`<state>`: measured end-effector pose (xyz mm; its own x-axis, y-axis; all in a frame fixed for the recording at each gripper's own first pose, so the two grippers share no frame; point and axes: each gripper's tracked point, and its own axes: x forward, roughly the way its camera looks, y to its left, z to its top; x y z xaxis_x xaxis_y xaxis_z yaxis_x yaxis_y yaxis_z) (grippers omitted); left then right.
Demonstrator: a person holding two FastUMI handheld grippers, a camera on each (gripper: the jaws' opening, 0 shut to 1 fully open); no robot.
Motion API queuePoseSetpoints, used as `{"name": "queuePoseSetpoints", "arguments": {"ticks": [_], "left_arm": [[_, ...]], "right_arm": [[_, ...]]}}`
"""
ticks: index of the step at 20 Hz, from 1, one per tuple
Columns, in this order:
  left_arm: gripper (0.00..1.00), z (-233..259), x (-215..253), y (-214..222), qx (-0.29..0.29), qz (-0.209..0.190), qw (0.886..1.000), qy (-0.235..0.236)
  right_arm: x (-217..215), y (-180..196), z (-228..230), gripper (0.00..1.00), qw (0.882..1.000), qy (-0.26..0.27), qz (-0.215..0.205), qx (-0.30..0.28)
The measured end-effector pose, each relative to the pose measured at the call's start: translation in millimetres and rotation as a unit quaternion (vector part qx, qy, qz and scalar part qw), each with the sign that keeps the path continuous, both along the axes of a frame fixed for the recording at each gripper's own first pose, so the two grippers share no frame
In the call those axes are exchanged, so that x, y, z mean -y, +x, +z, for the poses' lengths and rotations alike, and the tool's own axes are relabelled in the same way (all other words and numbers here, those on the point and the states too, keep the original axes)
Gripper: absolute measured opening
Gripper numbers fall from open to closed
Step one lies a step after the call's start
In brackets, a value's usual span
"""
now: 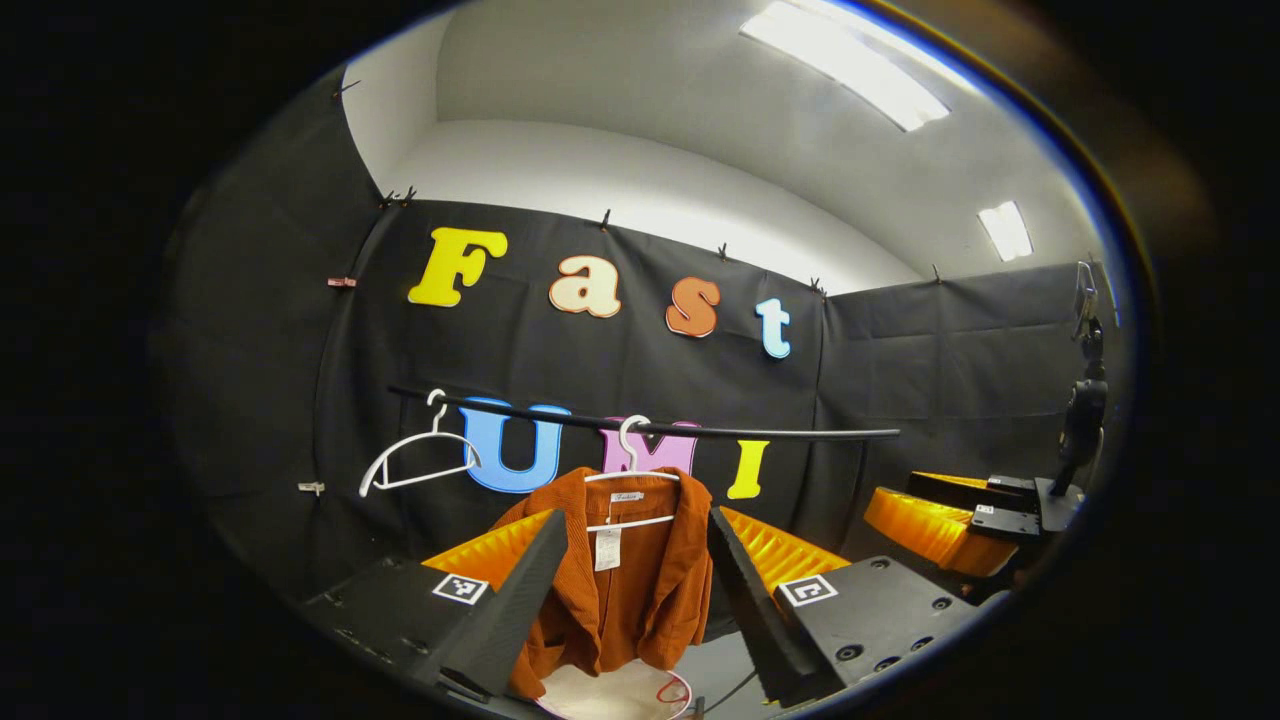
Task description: Grasp the clothes on the hanger with both hands and then place them into the laundry hamper below.
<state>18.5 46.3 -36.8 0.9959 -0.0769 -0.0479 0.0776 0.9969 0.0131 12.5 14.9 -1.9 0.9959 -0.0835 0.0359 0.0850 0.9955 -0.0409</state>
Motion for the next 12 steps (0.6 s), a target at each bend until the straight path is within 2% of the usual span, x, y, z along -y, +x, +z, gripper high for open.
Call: {"name": "queuePoseSetpoints", "arguments": {"ticks": [4, 8, 12], "left_arm": [[0.90, -28.2, -14.3, 22.3, -0.019, 0.014, 1.000, 0.003], [0.90, -55.2, -30.0, 54.7, -0.028, 0.035, 0.999, -0.003], [0.90, -67.3, -43.0, 88.9, -0.012, 0.059, 0.998, -0.009]], "right_arm": [[8.0, 31.7, -19.0, 0.98, 1.000, 0.004, 0.002, 0.001], [21.3, 81.0, -47.6, 0.99, 1.000, 0.010, 0.011, 0.005], [42.6, 133.3, -87.7, 0.98, 1.000, 0.003, 0.021, -0.005]]}}
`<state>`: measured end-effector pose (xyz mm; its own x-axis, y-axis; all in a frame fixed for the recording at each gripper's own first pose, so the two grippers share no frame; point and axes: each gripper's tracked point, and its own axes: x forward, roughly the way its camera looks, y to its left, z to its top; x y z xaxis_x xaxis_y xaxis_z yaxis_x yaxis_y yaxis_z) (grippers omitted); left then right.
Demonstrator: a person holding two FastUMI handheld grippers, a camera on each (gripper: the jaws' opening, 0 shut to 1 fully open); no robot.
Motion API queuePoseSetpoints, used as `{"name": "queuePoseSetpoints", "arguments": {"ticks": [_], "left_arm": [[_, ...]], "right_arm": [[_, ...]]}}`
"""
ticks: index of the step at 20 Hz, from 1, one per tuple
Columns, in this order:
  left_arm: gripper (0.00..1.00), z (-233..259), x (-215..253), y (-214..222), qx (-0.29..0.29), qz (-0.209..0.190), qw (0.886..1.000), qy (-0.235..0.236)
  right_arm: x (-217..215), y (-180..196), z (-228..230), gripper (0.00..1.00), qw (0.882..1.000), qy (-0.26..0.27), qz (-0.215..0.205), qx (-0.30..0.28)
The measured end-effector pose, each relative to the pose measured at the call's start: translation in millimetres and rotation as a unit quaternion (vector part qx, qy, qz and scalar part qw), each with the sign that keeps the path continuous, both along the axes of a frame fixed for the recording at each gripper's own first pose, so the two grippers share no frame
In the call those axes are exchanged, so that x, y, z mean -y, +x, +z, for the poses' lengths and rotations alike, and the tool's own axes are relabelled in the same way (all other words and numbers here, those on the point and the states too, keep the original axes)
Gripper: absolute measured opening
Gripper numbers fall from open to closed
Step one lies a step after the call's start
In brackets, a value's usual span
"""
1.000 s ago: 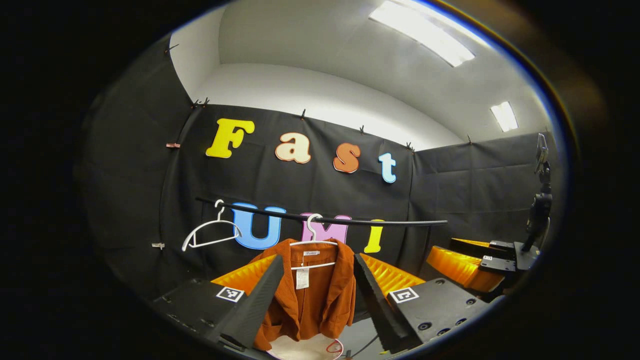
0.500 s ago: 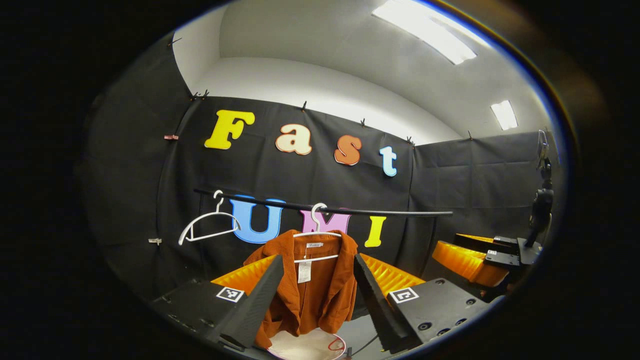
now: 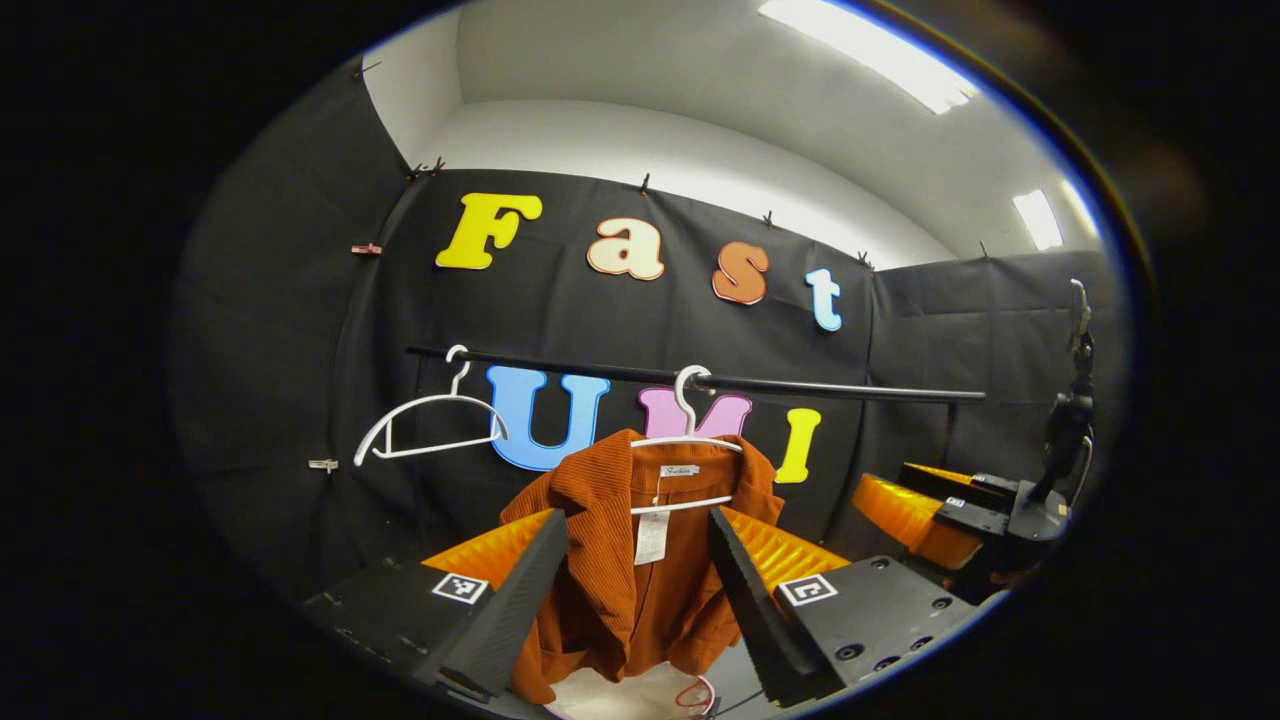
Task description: Grasp the clothes on the hanger with both hands and then place them into the laundry hamper below.
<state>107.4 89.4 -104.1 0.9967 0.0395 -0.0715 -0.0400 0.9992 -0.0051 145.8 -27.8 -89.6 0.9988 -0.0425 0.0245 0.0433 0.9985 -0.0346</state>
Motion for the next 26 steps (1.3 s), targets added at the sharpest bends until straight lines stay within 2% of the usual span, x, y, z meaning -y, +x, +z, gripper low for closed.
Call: {"name": "queuePoseSetpoints", "arguments": {"ticks": [5, 9, 12, 15, 19, 23, 24, 25, 26], "left_arm": [[0.89, -29.8, -0.1, 28.9, 0.017, 0.028, 0.999, -0.011], [0.89, -65.3, -14.7, 42.4, -0.008, 0.078, 0.997, -0.017], [0.89, -101.8, -35.3, 58.8, -0.041, 0.119, 0.991, -0.046], [0.88, -131.5, -35.4, 69.7, -0.069, 0.126, 0.987, -0.077], [0.88, -157.5, -41.5, 84.5, -0.090, 0.141, 0.982, -0.081], [0.89, -163.0, -43.8, 107.6, -0.088, 0.147, 0.981, -0.096], [0.88, -162.9, -42.5, 114.0, -0.087, 0.146, 0.981, -0.097], [0.89, -163.6, -41.0, 119.0, -0.087, 0.147, 0.980, -0.097], [0.89, -165.7, -38.8, 123.7, -0.088, 0.147, 0.980, -0.099]], "right_arm": [[13.6, 52.0, -55.4, 0.98, 0.998, 0.033, 0.023, -0.037], [24.6, 78.1, -83.1, 0.98, 0.998, 0.028, 0.035, -0.054], [40.7, 89.2, -107.2, 0.98, 0.996, 0.020, 0.033, -0.077], [45.8, 97.3, -128.6, 0.98, 0.994, 0.035, 0.042, -0.098], [48.1, 107.2, -142.0, 0.98, 0.992, 0.029, 0.053, -0.113], [42.6, 111.2, -152.3, 1.00, 0.989, 0.039, 0.073, -0.120], [41.7, 113.5, -157.4, 0.98, 0.989, 0.040, 0.076, -0.123], [40.6, 115.7, -161.0, 1.00, 0.988, 0.041, 0.077, -0.126], [40.3, 118.6, -165.5, 0.98, 0.988, 0.041, 0.078, -0.130]]}}
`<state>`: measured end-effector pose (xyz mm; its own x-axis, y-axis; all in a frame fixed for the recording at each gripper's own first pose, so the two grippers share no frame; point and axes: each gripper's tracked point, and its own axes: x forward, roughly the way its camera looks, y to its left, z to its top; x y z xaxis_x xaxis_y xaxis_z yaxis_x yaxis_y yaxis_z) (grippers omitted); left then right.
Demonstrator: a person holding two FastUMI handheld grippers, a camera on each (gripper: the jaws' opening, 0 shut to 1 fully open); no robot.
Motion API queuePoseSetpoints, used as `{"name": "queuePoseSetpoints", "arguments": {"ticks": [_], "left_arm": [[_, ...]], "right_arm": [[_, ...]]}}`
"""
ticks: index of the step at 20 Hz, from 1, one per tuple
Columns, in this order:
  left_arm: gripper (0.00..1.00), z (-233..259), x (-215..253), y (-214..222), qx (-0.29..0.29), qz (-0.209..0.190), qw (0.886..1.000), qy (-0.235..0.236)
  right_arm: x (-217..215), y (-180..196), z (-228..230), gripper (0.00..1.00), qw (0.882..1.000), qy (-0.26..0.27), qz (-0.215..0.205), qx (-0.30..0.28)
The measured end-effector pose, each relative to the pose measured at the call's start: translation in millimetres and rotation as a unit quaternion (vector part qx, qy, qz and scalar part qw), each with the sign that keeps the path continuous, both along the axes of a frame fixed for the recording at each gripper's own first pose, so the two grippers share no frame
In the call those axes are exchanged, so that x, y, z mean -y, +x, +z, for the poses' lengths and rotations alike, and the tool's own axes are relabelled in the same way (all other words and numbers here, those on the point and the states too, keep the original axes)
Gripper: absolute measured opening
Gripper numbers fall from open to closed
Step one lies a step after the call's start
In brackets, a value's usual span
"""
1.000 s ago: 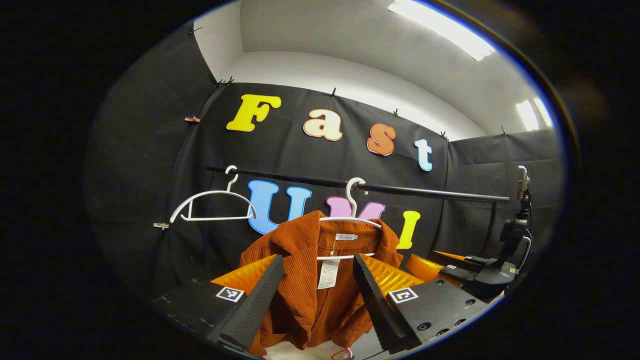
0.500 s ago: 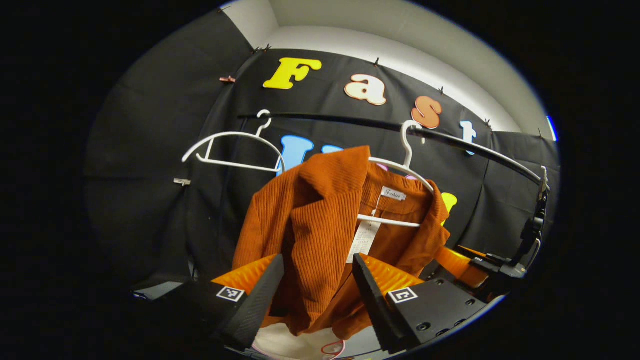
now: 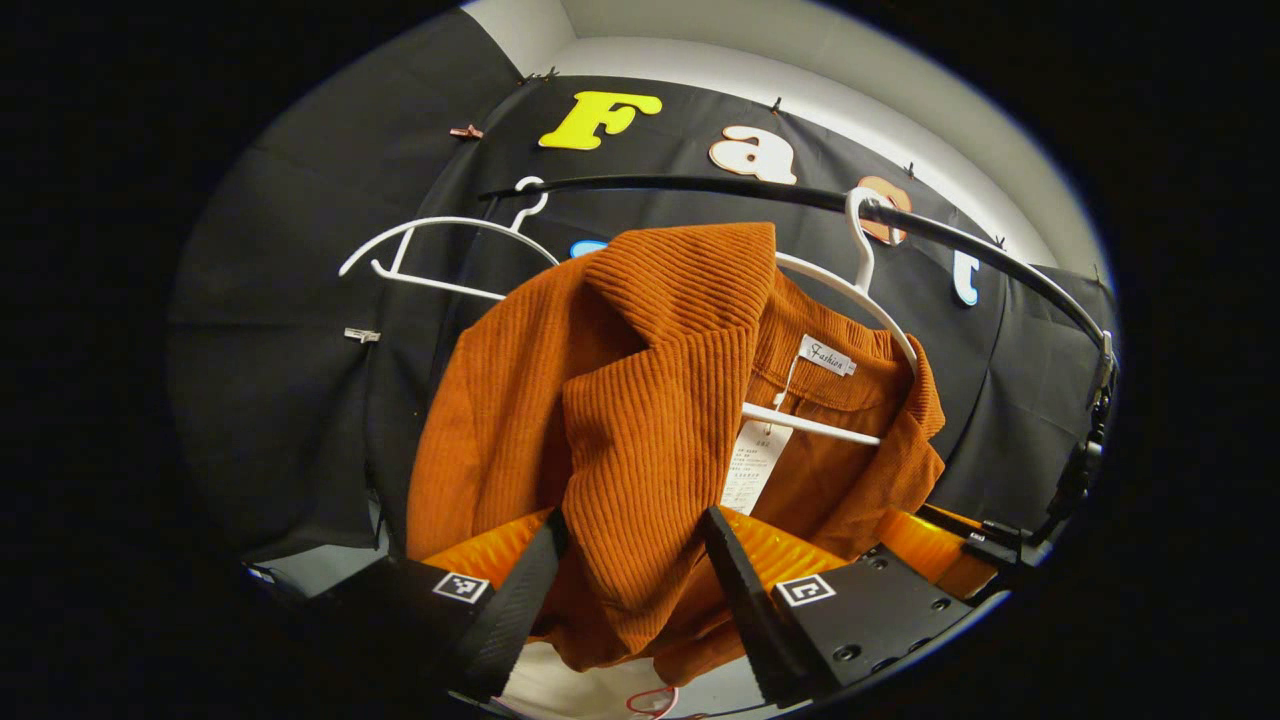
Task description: Grasp the clothes on the hanger with both hands and then place them into the laundry hamper below.
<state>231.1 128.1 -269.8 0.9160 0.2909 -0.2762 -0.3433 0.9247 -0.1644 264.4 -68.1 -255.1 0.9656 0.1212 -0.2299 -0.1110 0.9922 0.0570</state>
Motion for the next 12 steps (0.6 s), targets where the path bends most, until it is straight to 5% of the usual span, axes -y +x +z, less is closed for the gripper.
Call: {"name": "queuePoseSetpoints", "arguments": {"ticks": [6, 12], "left_arm": [[0.89, -3.7, 22.6, 21.0, 0.007, -0.006, 1.000, -0.014], [0.89, -15.8, -5.1, 29.4, 0.002, 0.066, 0.998, -0.003]], "right_arm": [[-9.9, 26.0, -18.7, 0.98, 0.999, 0.036, 0.001, -0.017], [5.6, 63.8, -24.2, 0.98, 0.999, 0.030, -0.043, 0.004]]}}
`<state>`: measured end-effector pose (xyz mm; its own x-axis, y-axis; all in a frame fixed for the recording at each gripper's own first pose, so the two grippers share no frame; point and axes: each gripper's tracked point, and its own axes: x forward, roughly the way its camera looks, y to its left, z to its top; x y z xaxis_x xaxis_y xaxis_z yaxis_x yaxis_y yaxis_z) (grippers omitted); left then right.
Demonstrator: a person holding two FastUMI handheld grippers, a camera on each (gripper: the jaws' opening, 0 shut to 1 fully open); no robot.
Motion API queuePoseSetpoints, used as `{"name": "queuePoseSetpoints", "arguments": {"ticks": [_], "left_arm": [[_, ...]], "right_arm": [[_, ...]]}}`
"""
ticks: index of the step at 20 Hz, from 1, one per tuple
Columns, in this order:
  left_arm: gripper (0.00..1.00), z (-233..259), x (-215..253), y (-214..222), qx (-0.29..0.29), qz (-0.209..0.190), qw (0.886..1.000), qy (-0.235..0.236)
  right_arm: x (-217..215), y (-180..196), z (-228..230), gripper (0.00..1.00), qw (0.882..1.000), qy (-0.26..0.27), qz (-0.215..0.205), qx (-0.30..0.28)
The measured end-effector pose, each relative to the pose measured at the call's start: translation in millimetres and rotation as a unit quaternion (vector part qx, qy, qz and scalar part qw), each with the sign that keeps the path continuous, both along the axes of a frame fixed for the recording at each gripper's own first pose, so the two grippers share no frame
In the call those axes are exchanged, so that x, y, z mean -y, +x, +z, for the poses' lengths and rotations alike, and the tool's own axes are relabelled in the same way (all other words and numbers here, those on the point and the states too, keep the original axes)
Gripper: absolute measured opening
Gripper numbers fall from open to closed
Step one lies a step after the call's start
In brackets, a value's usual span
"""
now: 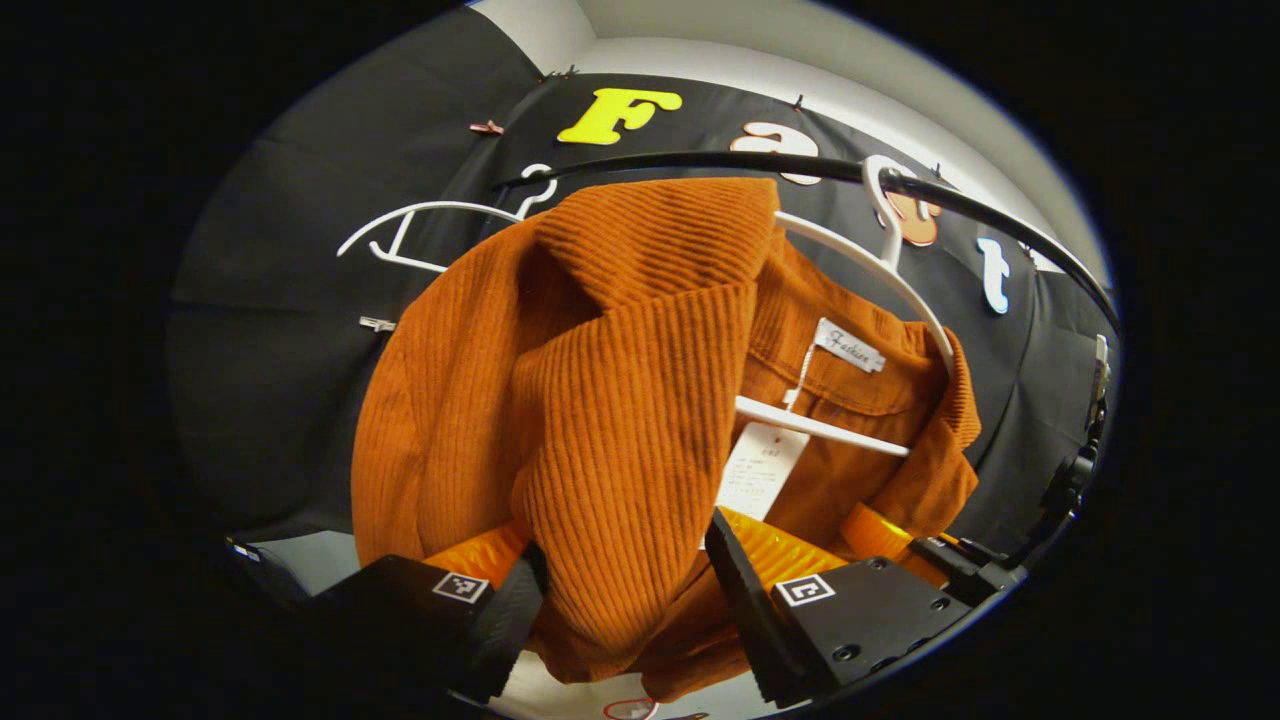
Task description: Grasp the clothes on the hanger with both hands and then place them into the laundry hamper below.
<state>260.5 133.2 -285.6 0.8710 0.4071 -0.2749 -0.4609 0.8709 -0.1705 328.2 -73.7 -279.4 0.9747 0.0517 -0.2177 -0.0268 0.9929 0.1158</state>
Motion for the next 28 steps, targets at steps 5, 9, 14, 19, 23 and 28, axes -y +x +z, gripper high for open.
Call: {"name": "queuePoseSetpoints", "arguments": {"ticks": [5, 9, 14, 19, 23, 28], "left_arm": [[0.76, 11.0, -25.2, 3.4, 0.020, 0.024, 0.999, 0.009], [0.10, 24.2, -36.6, -2.6, 0.017, 0.021, 0.999, 0.021], [0.07, 57.3, -24.8, -22.7, 0.021, -0.012, 0.999, 0.024], [0.07, 113.2, -6.7, -40.7, 0.054, -0.041, 0.996, 0.057], [0.07, 150.6, -11.3, -40.6, 0.081, -0.046, 0.991, 0.094], [0.07, 203.3, -33.3, -36.2, 0.128, -0.034, 0.980, 0.147]], "right_arm": [[6.1, 20.5, -8.5, 0.73, 1.000, -0.024, 0.016, 0.000], [3.1, 18.0, -11.7, 0.07, 0.996, 0.009, 0.083, -0.015], [-6.5, 1.9, 30.6, 0.10, 0.970, 0.161, 0.183, 0.007], [-19.1, -15.7, 85.3, 0.10, 0.933, 0.248, 0.260, 0.036], [-26.0, -21.7, 128.4, 0.05, 0.901, 0.305, 0.298, 0.077], [-5.8, 0.2, 177.1, 0.05, 0.899, 0.313, 0.277, 0.133]]}}
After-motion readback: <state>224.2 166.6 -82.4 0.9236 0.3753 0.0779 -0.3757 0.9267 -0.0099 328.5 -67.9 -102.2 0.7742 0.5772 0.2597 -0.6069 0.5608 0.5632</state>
